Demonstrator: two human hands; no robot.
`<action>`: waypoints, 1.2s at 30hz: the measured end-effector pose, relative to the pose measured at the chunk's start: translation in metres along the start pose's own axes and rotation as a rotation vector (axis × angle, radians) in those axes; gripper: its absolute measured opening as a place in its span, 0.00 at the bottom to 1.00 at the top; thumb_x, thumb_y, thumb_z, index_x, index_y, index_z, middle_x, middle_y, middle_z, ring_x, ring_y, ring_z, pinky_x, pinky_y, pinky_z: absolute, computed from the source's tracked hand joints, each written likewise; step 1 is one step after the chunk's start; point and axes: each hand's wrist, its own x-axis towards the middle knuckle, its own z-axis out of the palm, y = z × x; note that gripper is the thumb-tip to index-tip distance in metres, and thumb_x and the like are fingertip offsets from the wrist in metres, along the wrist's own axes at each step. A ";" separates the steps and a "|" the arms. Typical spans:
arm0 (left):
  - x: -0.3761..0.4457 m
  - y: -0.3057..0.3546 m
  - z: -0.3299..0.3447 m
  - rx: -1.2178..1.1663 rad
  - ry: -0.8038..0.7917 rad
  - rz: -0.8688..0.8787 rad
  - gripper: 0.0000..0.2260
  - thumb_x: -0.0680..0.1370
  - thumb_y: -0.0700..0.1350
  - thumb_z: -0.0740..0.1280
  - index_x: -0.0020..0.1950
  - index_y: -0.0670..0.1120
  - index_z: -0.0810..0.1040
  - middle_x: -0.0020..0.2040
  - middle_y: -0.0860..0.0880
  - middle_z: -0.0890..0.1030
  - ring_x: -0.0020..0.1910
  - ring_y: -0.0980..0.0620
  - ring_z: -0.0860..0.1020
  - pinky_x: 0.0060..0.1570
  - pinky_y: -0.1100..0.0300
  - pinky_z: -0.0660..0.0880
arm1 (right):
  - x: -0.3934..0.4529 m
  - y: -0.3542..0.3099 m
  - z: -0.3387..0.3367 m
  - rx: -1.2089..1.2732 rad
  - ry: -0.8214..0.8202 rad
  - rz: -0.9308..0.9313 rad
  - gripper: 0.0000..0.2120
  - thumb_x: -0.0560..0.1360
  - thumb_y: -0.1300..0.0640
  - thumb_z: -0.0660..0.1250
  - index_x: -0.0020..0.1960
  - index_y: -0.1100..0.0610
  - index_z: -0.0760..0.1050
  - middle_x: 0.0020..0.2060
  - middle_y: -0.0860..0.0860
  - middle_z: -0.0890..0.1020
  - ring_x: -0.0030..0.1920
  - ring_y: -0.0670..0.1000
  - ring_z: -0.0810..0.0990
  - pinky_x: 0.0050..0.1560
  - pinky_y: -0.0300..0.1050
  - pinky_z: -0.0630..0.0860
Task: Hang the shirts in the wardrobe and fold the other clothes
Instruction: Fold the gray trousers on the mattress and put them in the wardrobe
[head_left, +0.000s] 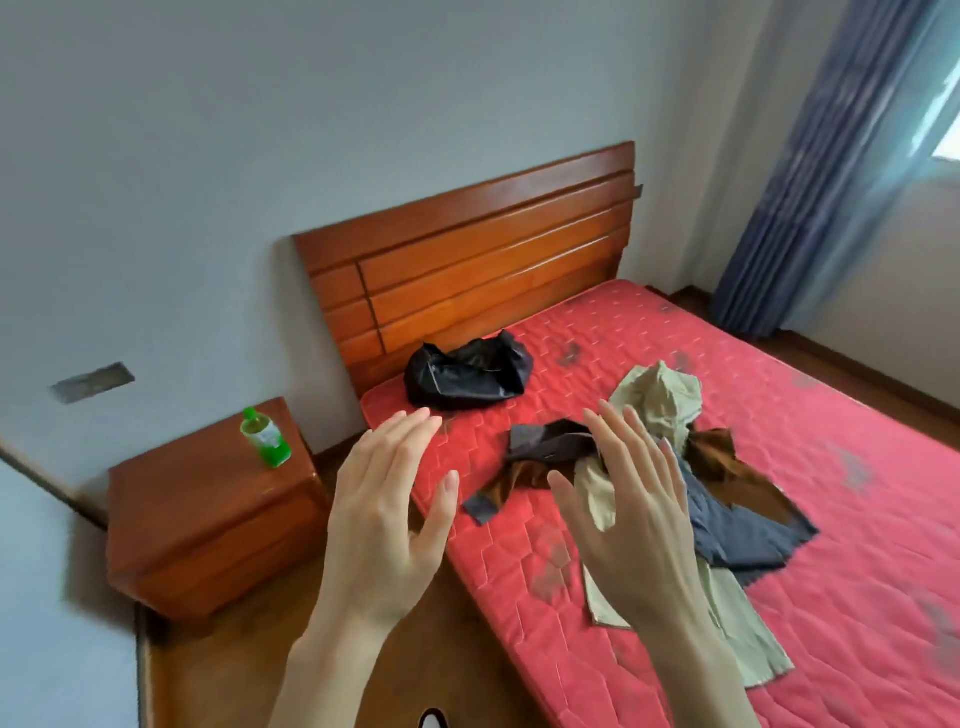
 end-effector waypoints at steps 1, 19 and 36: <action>0.013 -0.008 0.007 -0.022 -0.017 0.020 0.22 0.84 0.54 0.60 0.75 0.46 0.73 0.74 0.51 0.75 0.77 0.53 0.68 0.73 0.42 0.70 | 0.007 0.004 0.003 -0.009 0.025 0.020 0.31 0.81 0.38 0.62 0.79 0.50 0.67 0.79 0.43 0.66 0.82 0.44 0.56 0.81 0.58 0.56; 0.173 -0.069 0.149 -0.316 -0.354 0.290 0.22 0.84 0.56 0.59 0.76 0.48 0.72 0.74 0.54 0.74 0.78 0.55 0.65 0.75 0.46 0.66 | 0.084 0.058 0.039 -0.287 0.237 0.394 0.31 0.80 0.41 0.65 0.79 0.51 0.67 0.79 0.45 0.67 0.82 0.46 0.57 0.82 0.56 0.53; 0.253 -0.025 0.336 -0.326 -0.517 0.346 0.20 0.83 0.54 0.62 0.74 0.47 0.75 0.73 0.53 0.75 0.77 0.54 0.67 0.76 0.48 0.65 | 0.134 0.220 0.044 -0.278 0.216 0.599 0.33 0.79 0.39 0.66 0.80 0.50 0.65 0.79 0.44 0.66 0.82 0.44 0.55 0.82 0.54 0.54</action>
